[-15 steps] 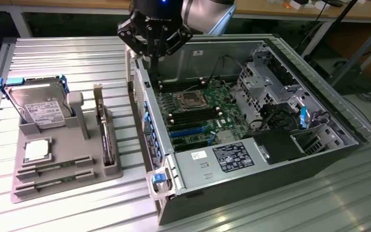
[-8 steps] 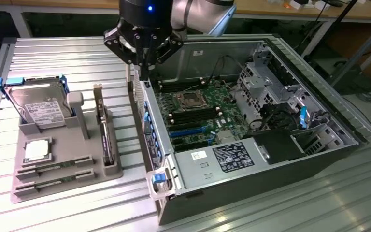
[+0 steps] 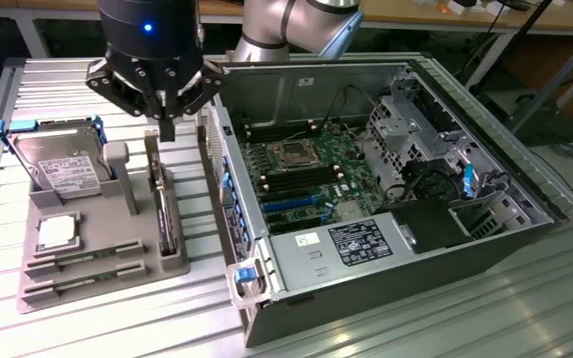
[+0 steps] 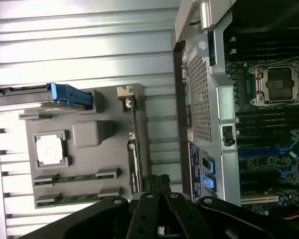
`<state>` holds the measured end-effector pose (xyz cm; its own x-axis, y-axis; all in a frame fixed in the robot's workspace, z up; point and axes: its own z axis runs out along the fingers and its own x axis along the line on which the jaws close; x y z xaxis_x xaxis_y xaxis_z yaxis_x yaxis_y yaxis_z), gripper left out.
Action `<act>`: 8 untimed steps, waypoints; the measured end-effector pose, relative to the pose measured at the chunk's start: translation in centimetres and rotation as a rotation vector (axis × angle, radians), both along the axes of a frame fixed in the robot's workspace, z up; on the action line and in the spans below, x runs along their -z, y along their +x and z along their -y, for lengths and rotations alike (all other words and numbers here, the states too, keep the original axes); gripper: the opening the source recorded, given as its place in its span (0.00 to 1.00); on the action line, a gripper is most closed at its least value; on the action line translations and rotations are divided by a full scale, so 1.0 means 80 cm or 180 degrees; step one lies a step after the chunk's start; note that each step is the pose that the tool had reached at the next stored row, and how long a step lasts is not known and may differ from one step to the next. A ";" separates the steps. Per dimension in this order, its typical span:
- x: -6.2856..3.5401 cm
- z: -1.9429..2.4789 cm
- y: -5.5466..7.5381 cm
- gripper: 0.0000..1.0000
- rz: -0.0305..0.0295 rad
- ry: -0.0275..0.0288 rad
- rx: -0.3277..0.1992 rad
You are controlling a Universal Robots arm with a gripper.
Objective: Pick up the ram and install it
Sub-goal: 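Reach for the ram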
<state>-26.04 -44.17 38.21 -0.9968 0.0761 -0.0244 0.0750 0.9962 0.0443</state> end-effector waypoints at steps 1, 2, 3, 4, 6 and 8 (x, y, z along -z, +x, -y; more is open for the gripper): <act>0.001 0.0025 -0.009 0.11 0.0001 0.0000 0.0000; 0.001 0.0041 -0.014 0.11 0.0001 0.0001 0.0001; 0.002 0.0059 -0.020 0.11 0.0000 0.0000 0.0001; 0.002 0.0083 -0.029 0.11 0.0001 0.0000 0.0000; 0.004 0.0161 -0.056 0.11 0.0001 0.0000 0.0001; 0.006 0.0216 -0.076 0.11 0.0001 0.0000 0.0000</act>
<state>-32.10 -45.90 37.75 -0.9968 0.0762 -0.0246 0.0751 0.9962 0.0445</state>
